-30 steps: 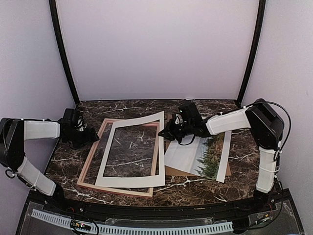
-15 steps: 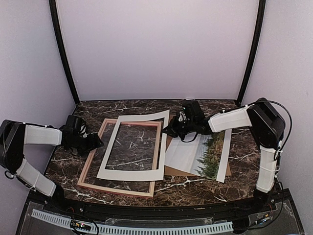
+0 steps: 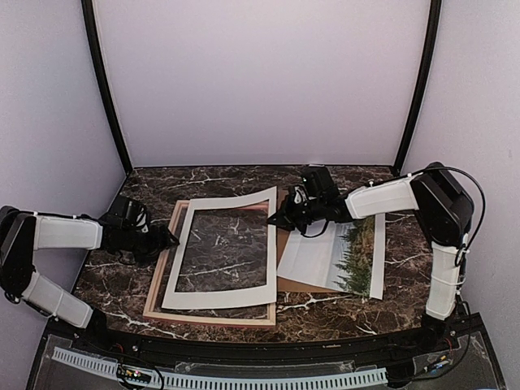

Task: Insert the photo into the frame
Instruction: Adjust the frame body at the center of the board, then place the mat board on the glass panel.

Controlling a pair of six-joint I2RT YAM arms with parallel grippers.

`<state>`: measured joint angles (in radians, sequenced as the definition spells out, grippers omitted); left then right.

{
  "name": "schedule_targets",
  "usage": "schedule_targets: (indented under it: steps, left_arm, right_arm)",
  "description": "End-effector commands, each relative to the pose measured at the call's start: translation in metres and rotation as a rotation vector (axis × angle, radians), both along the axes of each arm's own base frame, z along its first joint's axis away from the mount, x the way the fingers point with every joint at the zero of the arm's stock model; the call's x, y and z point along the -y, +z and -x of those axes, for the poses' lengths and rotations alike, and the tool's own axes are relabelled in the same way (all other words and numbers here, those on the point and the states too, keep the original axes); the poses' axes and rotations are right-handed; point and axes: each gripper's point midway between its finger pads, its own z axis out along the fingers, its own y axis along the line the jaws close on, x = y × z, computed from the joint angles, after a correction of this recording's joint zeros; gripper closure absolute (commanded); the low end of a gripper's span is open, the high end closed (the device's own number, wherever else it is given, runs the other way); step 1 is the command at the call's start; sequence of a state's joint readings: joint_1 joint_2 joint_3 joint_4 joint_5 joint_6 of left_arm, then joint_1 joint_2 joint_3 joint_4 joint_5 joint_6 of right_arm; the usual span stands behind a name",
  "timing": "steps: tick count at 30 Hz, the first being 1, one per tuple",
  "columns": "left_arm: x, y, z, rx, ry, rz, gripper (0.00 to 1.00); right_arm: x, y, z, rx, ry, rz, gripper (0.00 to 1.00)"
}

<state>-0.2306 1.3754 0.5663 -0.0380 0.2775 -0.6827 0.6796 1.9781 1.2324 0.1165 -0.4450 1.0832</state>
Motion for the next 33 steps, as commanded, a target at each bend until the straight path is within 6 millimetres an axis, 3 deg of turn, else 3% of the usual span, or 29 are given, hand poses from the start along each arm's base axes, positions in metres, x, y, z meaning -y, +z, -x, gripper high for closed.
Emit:
schedule_targets:
  steps: [1,7,17,33]
  left_arm:
    - [0.005,0.014,-0.003,0.045,-0.003,0.026,0.17]
    - [-0.001,0.021,-0.01,0.072,0.0,-0.028,0.14]
    - [-0.02,0.04,-0.022,0.134,0.015,-0.16,0.11]
    - [-0.019,0.032,-0.023,0.117,-0.002,-0.168,0.11]
  right_arm:
    - [-0.016,0.013,0.013,0.024,0.091,-0.023,1.0]
    - [-0.025,0.004,0.021,0.004,0.097,-0.021,1.0]
    - [-0.031,-0.004,0.019,0.006,0.038,-0.015,1.0]
    - [-0.044,-0.011,0.017,0.033,0.042,0.033,1.0]
